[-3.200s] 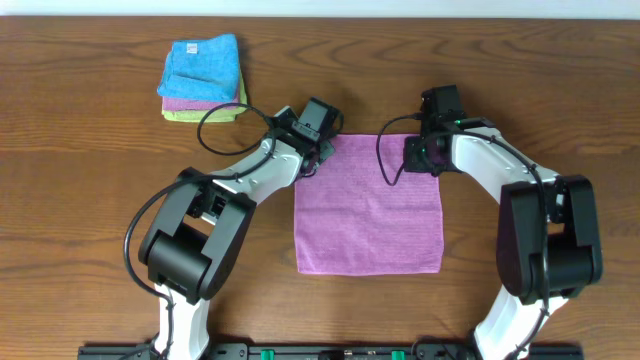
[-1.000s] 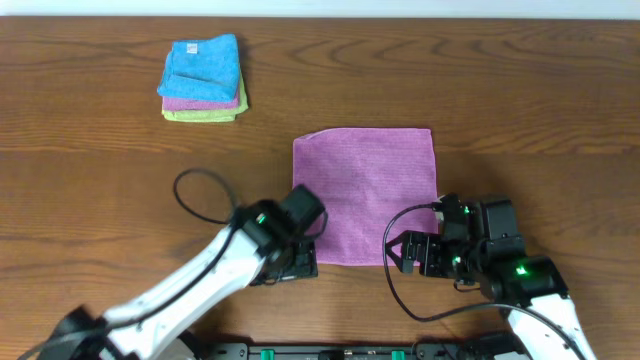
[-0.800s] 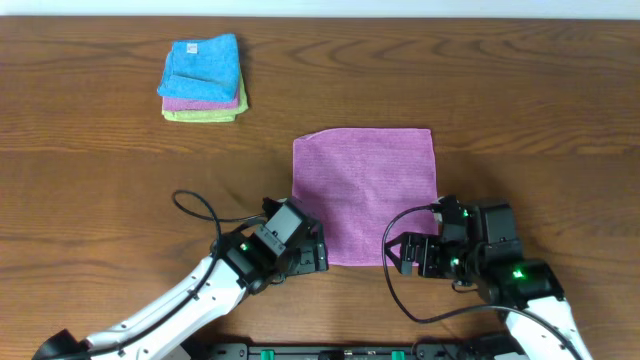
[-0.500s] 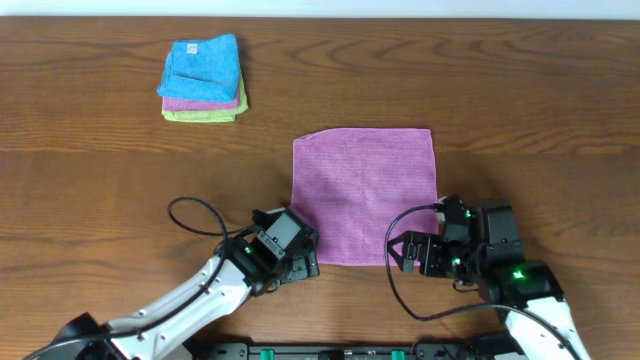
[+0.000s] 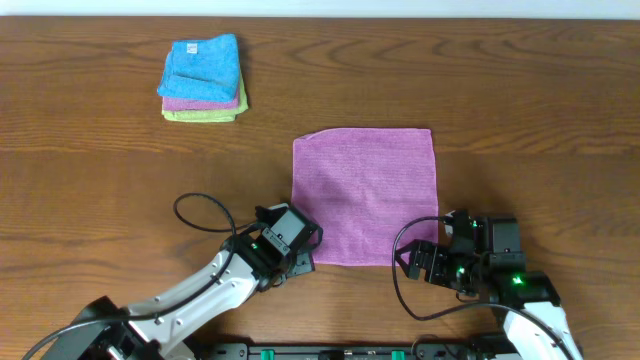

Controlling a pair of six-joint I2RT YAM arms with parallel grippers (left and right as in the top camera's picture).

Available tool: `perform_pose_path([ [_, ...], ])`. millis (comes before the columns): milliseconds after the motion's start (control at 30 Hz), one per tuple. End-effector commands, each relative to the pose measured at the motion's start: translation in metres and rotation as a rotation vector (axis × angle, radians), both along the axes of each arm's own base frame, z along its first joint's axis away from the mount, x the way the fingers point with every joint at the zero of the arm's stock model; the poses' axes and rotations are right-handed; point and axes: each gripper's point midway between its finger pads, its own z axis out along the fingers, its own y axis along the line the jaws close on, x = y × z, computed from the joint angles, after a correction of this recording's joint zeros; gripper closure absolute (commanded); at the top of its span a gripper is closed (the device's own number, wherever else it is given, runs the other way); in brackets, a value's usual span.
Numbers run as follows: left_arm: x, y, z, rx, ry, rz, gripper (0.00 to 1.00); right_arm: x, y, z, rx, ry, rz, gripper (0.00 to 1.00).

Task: Fold the cloth
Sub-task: 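Grasp the near-left and near-right corners of the cloth with both grippers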

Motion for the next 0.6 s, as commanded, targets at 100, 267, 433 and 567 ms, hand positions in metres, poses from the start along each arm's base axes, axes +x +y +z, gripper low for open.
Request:
perform_pose_path([
  [100,0.004,0.001,-0.02,0.032,0.011,0.008,0.76,-0.001,0.001,0.0,0.008,-0.01,0.014,0.03],
  [267,0.0,0.002,-0.025,0.04,0.037,0.003,0.9,-0.001,0.0,0.0,0.007,-0.009,0.014,0.03],
  [433,-0.005,-0.001,-0.025,0.022,0.064,-0.008,0.92,-0.001,-0.001,-0.001,0.002,-0.005,0.004,0.01],
  [567,-0.01,0.001,-0.026,0.029,0.088,-0.011,0.94,0.0,-0.003,-0.002,-0.01,-0.004,-0.005,0.01],
])
